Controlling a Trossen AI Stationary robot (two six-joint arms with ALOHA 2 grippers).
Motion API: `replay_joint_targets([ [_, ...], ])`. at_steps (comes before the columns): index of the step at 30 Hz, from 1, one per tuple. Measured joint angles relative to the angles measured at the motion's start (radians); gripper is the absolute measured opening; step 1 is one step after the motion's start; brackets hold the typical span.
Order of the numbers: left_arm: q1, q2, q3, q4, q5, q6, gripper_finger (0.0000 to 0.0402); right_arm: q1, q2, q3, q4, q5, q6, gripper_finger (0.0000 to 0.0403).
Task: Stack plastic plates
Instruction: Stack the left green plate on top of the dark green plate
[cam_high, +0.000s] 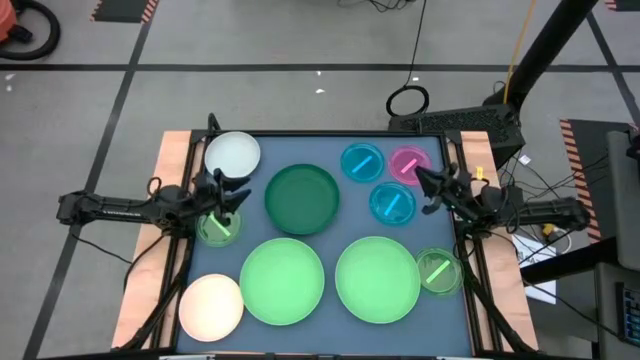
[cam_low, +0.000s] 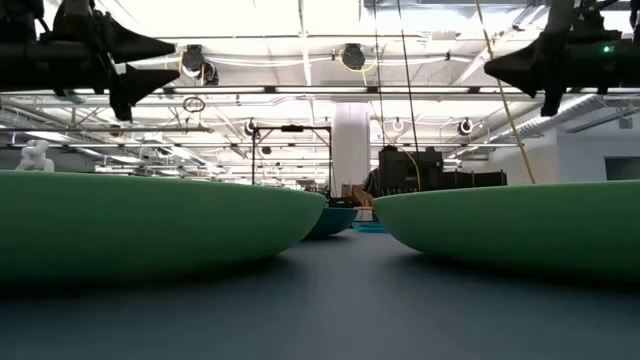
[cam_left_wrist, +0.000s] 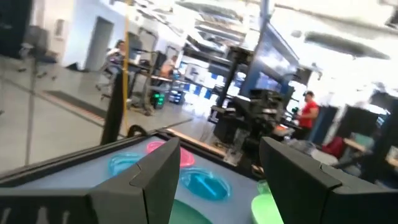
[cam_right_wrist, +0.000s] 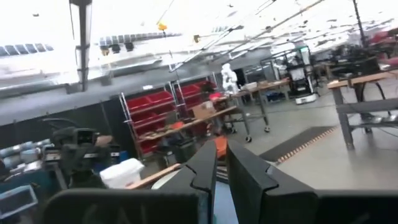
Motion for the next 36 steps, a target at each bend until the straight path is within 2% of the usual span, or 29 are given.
replay_joint_targets([
  [4,0.0,0.001,0.0,-0.003,-0.026,-0.059,0.0225,0.0,0.099,0.007,0.071,-0.013,-0.028,0.0031],
  [8,-0.001,0.001,0.0,0.021,-0.025,-0.105,0.0225,0.0,0.208,0.086,0.059,-0.015,-0.096,0.0031],
  [15,-0.042,0.01,0.031,0.041,-0.018,-0.135,0.0225,0.0,0.382,0.285,-0.112,-0.014,-0.245,0.0031],
  [18,-0.073,0.054,0.073,0.036,-0.018,-0.135,0.0225,0.0,0.424,0.356,-0.201,-0.014,-0.264,0.0031],
  [23,-0.105,0.202,0.196,-0.012,-0.039,-0.132,0.0225,0.0,0.454,0.439,-0.3,-0.013,-0.256,0.0031],
  [28,-0.11,0.382,0.368,-0.217,-0.101,-0.173,0.0225,0.0,0.442,0.466,-0.333,-0.013,-0.16,0.0031],
  [34,-0.103,0.582,0.606,-0.652,-0.222,-0.234,0.0225,0.0,0.407,0.469,-0.367,-0.014,-0.133,0.0031],
  [36,-0.089,0.639,0.674,-0.787,-0.232,-0.261,0.0225,0.0,0.397,0.47,-0.4,-0.014,-0.123,0.0031],
])
